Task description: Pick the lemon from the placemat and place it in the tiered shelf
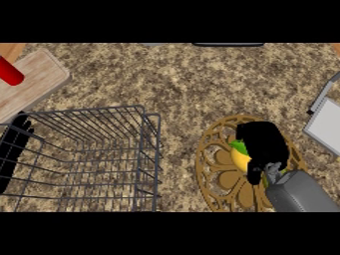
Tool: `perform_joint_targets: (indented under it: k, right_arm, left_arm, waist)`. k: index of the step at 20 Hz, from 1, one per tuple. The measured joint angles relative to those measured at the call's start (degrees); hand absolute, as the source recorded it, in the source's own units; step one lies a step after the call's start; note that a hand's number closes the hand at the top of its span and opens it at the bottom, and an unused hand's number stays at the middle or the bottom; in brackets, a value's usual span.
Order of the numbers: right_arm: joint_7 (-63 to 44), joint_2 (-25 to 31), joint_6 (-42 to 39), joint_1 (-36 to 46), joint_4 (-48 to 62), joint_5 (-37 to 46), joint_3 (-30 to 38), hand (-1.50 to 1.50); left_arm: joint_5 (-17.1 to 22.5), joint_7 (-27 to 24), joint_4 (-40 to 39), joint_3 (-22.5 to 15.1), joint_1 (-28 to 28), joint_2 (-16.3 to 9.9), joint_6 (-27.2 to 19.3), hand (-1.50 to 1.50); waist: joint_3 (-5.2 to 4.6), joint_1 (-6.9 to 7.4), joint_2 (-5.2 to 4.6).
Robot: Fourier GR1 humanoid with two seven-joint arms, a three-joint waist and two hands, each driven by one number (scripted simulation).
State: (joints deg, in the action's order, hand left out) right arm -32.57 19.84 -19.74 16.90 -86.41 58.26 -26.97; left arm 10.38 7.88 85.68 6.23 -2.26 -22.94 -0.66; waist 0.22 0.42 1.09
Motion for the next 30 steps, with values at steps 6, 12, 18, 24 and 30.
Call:
perform_joint_targets:
  k: [6, 12, 18, 24, 30]
  right_arm:
    - [2.4, -0.4, 1.1, -0.2, -0.1, 3.9, -0.4, 1.50]
    - [0.9, 0.4, 4.2, -3.1, -3.3, 3.8, 5.9, 1.50]
    - [-2.5, 1.4, 8.7, -6.6, -5.5, -1.3, 18.7, 1.50]
    - [-7.0, 2.7, 5.6, -9.9, -18.8, -5.5, 25.7, 1.50]
    - [-15.1, 0.3, 0.3, -10.9, -35.4, -13.3, 32.4, 1.50]
  left_arm:
    - [-0.3, -0.1, -0.6, 1.2, 0.0, 0.2, 1.2, 0.00]
    - [-0.2, 0.3, -0.5, 2.0, -0.4, 0.1, 1.5, 0.00]
    - [-1.0, 0.1, 1.1, 2.0, -1.5, 0.8, 0.7, 0.00]
    - [-1.3, 1.3, 2.1, 1.9, -1.7, 1.2, 0.5, 0.00]
    - [-1.4, 1.3, 2.6, 2.3, -2.4, 1.2, 0.5, 0.00]
  waist:
    - [-0.01, -0.07, -0.05]
    - [0.30, -0.61, -0.38]
    - [0.51, -1.15, -0.43]
    - [0.42, -1.19, -0.39]
    - [0.29, -1.53, -0.31]
